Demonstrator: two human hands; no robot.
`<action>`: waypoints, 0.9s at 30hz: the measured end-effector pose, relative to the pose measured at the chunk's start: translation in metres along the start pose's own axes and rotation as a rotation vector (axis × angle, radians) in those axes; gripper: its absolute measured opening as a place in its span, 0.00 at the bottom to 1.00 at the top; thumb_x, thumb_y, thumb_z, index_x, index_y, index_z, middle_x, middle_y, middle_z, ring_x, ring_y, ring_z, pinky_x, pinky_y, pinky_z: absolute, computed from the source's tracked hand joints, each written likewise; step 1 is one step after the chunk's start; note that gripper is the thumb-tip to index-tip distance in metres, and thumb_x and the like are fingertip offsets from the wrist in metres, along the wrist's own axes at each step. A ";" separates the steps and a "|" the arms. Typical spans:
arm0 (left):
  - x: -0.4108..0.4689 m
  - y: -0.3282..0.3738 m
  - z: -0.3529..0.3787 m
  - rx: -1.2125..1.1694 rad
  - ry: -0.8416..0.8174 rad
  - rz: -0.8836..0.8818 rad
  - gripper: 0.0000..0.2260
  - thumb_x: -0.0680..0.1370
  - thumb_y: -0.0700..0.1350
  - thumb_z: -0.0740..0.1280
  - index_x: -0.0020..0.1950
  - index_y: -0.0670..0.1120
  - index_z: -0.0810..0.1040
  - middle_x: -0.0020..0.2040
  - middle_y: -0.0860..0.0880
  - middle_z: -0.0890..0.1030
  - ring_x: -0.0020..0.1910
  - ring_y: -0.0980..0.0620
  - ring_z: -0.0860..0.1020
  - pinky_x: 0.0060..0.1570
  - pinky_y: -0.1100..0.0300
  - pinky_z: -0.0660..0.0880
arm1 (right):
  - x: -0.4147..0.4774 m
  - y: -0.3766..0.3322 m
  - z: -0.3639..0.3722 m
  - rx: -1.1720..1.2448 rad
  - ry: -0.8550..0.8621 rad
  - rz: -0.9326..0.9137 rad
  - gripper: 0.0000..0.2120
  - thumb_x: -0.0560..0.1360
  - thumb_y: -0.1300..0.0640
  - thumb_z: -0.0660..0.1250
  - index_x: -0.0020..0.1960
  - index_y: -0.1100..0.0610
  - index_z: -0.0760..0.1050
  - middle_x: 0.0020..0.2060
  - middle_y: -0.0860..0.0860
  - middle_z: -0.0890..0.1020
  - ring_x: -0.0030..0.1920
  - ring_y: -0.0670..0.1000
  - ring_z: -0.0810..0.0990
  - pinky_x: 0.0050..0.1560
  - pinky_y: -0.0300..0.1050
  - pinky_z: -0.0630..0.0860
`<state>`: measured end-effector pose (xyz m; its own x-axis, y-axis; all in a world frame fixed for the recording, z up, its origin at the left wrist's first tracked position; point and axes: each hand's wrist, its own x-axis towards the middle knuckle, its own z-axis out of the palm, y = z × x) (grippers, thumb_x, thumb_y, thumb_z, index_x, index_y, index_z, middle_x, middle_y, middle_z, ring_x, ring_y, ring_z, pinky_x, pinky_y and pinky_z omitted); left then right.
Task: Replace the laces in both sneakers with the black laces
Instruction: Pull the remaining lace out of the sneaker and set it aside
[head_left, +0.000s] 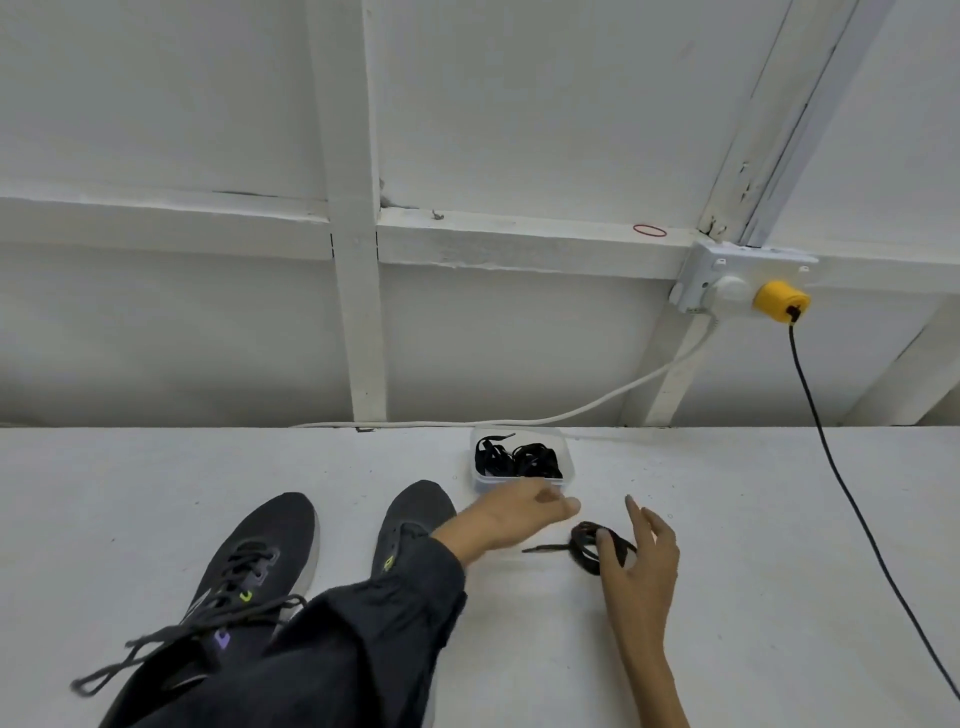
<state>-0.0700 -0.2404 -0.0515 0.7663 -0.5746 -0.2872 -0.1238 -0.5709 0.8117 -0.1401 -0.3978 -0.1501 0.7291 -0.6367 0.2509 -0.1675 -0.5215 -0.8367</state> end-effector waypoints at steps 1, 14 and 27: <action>-0.018 -0.005 -0.014 -0.096 0.053 0.029 0.17 0.80 0.58 0.62 0.62 0.49 0.78 0.62 0.53 0.78 0.62 0.55 0.75 0.61 0.61 0.69 | -0.009 -0.013 0.002 0.076 -0.020 0.002 0.23 0.76 0.61 0.69 0.71 0.54 0.72 0.68 0.52 0.69 0.68 0.52 0.68 0.60 0.43 0.67; -0.108 -0.135 0.018 -0.854 0.496 -0.073 0.35 0.71 0.65 0.67 0.75 0.52 0.66 0.72 0.57 0.71 0.70 0.59 0.69 0.74 0.52 0.62 | -0.115 -0.101 0.070 0.521 -0.671 0.266 0.23 0.79 0.49 0.63 0.74 0.47 0.66 0.76 0.42 0.60 0.70 0.36 0.59 0.70 0.37 0.58; -0.131 -0.092 0.017 -0.755 0.500 -0.104 0.30 0.79 0.62 0.60 0.78 0.55 0.58 0.75 0.64 0.56 0.75 0.64 0.55 0.75 0.62 0.51 | -0.104 -0.114 0.030 0.443 -0.671 0.206 0.22 0.78 0.45 0.64 0.71 0.38 0.66 0.76 0.40 0.61 0.76 0.40 0.56 0.77 0.46 0.54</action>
<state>-0.1701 -0.1222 -0.0974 0.9563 -0.1202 -0.2666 0.2720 0.0315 0.9618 -0.1765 -0.2549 -0.0956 0.9768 -0.1480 -0.1545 -0.1662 -0.0707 -0.9835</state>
